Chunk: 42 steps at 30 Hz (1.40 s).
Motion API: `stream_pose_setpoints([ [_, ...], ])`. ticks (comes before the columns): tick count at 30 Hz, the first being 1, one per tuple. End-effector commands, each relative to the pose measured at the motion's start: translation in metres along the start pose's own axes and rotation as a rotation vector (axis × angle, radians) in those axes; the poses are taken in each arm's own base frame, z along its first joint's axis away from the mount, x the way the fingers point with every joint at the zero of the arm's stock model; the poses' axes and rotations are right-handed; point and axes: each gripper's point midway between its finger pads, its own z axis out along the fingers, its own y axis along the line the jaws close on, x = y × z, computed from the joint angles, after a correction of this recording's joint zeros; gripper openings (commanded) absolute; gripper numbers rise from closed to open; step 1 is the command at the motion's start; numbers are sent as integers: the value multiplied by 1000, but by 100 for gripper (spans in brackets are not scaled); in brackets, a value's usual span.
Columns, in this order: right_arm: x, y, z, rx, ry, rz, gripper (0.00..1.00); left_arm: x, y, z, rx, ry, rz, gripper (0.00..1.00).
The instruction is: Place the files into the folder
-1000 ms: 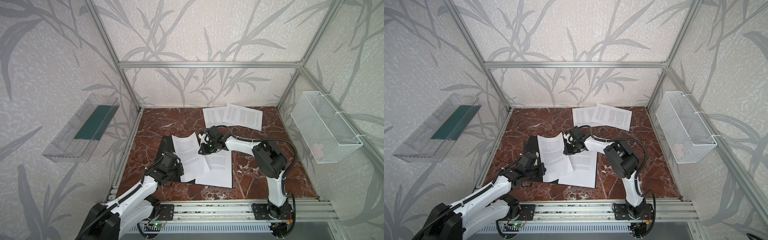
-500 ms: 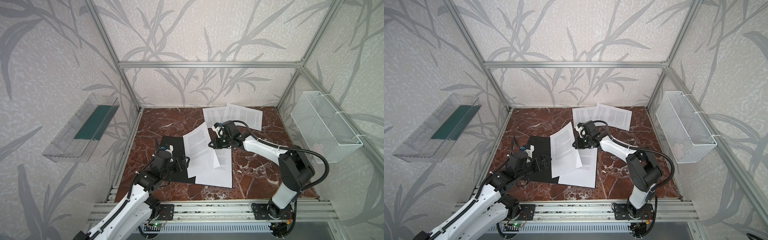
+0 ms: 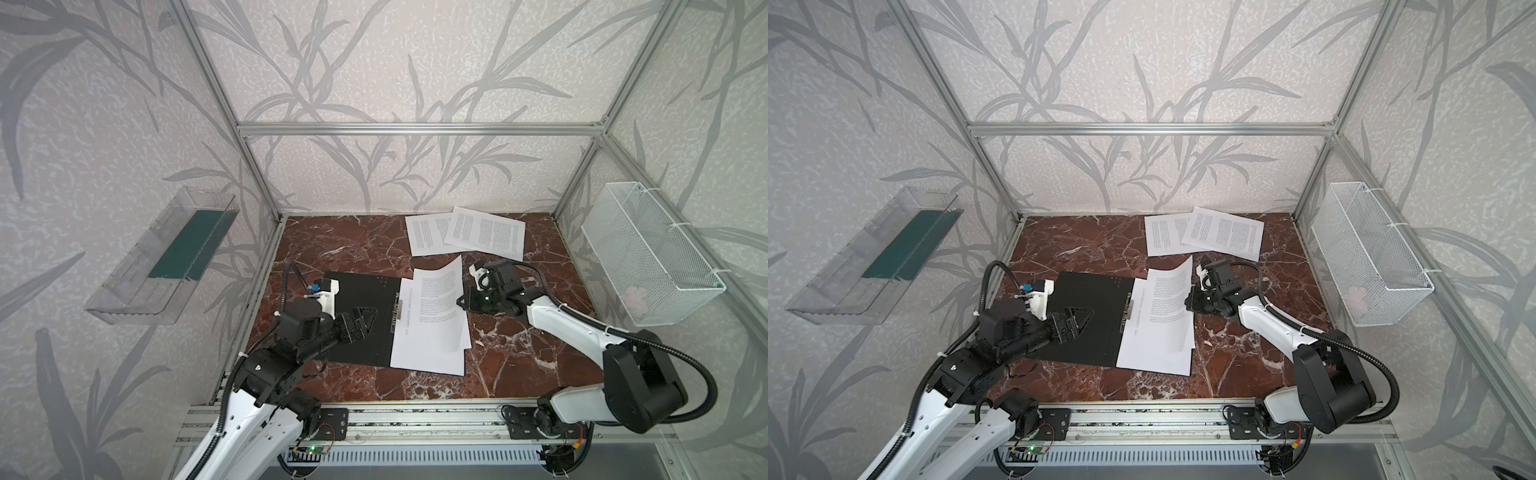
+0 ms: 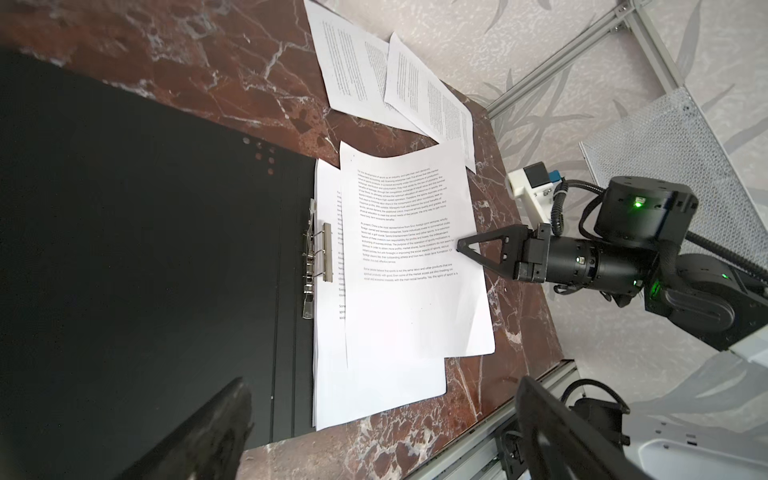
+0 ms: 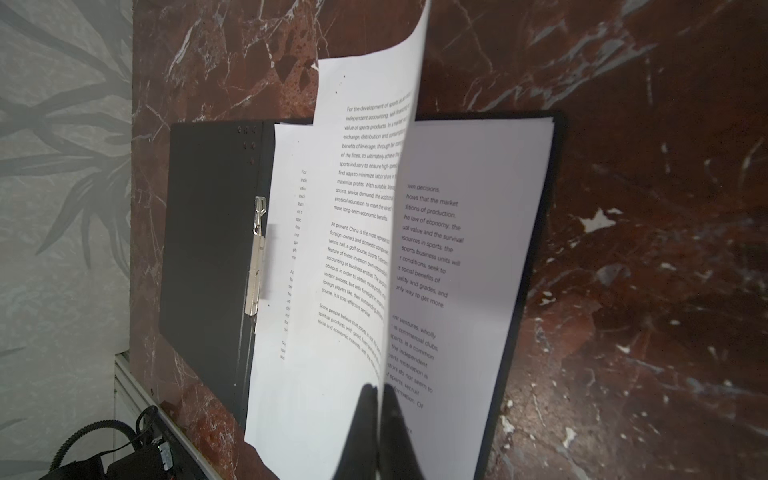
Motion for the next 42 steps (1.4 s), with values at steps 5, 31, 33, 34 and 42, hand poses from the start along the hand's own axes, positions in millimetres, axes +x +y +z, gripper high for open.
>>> stream_pose_setpoints([
  [5, 11, -5, -4, -3, -24, 63, 0, 3, 25, -21, -167, 28, 168, 99],
  [31, 36, 10, 10, 5, -17, 91, 0, 12, 13, -12, -68, 49, 170, 99],
  [33, 38, 10, 10, 6, -16, 91, 0, 12, 13, -12, -69, 48, 170, 99],
  [34, 38, 10, 10, 5, -17, 92, 0, 12, 13, -12, -68, 48, 170, 99],
  [42, 42, 12, 9, 2, -18, 95, 0, 12, 13, -12, -66, 50, 171, 99],
])
